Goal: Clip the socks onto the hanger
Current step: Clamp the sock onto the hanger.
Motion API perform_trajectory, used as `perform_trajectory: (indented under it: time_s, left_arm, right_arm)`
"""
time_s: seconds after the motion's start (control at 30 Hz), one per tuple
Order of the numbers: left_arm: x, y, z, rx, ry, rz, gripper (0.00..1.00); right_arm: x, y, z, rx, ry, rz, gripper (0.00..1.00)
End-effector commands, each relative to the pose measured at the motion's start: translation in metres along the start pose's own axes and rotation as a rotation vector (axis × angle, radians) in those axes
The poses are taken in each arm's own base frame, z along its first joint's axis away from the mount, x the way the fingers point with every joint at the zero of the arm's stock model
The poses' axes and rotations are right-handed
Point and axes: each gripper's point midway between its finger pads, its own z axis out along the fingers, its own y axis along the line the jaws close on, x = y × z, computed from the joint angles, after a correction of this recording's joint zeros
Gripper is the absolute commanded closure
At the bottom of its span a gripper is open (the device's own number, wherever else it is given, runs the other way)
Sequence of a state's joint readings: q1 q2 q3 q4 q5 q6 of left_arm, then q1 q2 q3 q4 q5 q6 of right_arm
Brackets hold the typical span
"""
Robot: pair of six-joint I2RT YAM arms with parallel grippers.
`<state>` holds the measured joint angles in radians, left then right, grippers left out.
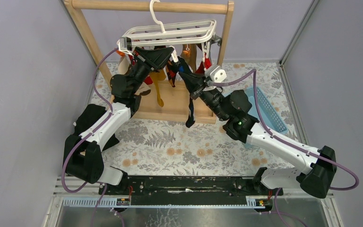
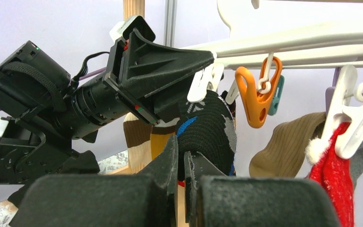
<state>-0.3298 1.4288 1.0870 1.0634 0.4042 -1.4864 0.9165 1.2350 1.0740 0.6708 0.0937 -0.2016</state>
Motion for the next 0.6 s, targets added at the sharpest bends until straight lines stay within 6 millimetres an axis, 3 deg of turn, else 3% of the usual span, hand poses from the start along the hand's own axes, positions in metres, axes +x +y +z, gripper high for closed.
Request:
perform_trajectory:
  time_s: [0.0,0.3,0.57]
  left_arm:
    - [0.018,-0.027,-0.005,0.097,0.086,0.006,1.00]
    - [0.018,-0.019,-0.004,0.080,0.086,0.004,1.00]
    - [0.018,-0.019,-0.003,0.085,0.087,0.000,1.00]
  right_arm:
    - [-0.038,-0.003,0.013,0.016,-0.094,0.008,1.00]
    - [-0.032,0.001,0.024,0.000,-0.083,0.006,1.00]
    - [-0.031,-0.002,0.014,0.014,-0.081,0.011,1.00]
